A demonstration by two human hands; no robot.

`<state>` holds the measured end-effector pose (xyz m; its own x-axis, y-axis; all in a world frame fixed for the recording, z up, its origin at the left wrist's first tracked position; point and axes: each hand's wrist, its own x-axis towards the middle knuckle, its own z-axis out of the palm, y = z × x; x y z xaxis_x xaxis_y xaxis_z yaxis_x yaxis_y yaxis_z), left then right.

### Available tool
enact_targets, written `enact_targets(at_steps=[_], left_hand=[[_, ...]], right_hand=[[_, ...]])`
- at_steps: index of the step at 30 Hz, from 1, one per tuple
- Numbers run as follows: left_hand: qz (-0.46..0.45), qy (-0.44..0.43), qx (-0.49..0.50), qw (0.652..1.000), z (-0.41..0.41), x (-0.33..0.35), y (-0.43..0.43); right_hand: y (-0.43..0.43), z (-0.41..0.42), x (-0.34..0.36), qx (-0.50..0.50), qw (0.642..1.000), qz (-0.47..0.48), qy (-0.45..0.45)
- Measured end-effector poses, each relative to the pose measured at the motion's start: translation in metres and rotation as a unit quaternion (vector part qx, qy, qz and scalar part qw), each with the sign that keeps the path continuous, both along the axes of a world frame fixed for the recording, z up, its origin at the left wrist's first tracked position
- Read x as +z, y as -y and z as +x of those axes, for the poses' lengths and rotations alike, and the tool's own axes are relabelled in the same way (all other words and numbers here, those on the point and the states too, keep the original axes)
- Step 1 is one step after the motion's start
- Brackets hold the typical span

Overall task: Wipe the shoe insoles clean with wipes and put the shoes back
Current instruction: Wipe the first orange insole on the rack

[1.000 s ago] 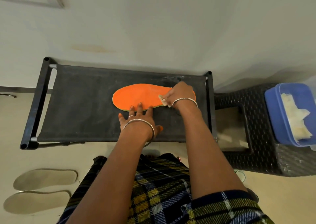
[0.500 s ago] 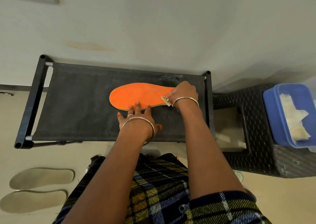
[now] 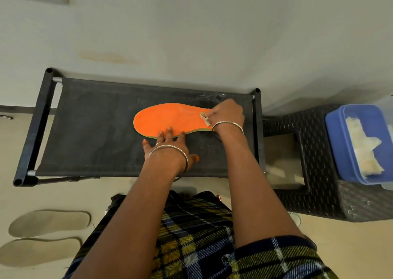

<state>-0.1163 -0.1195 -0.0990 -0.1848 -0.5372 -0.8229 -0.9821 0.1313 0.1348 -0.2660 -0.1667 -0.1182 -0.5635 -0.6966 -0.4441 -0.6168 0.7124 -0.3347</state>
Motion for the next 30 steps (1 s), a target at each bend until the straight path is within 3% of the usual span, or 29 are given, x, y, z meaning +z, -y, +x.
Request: enact_targets(at_steps=[6, 13, 19, 25, 30], left_hand=[[0.006, -0.007, 0.011, 1.0, 0.001, -0.006, 0.0], [0.009, -0.03, 0.017, 0.999, 0.006, -0.008, 0.003], [0.011, -0.023, 0.012, 1.0, 0.005, -0.007, 0.002], [0.014, -0.018, 0.003, 1.0, 0.006, -0.007, 0.003], [0.014, -0.022, 0.011, 1.0, 0.004, -0.006, 0.003]], right_hand=[[-0.005, 0.032, 0.007, 0.198, 0.975, 0.018, 0.1], [0.004, 0.02, -0.006, 0.092, 0.995, -0.03, -0.002], [-0.002, 0.037, 0.002, 0.211, 0.973, 0.004, 0.09], [0.003, 0.028, -0.003, 0.131, 0.99, -0.057, 0.015], [0.001, 0.036, -0.003, 0.195, 0.976, 0.004, 0.101]])
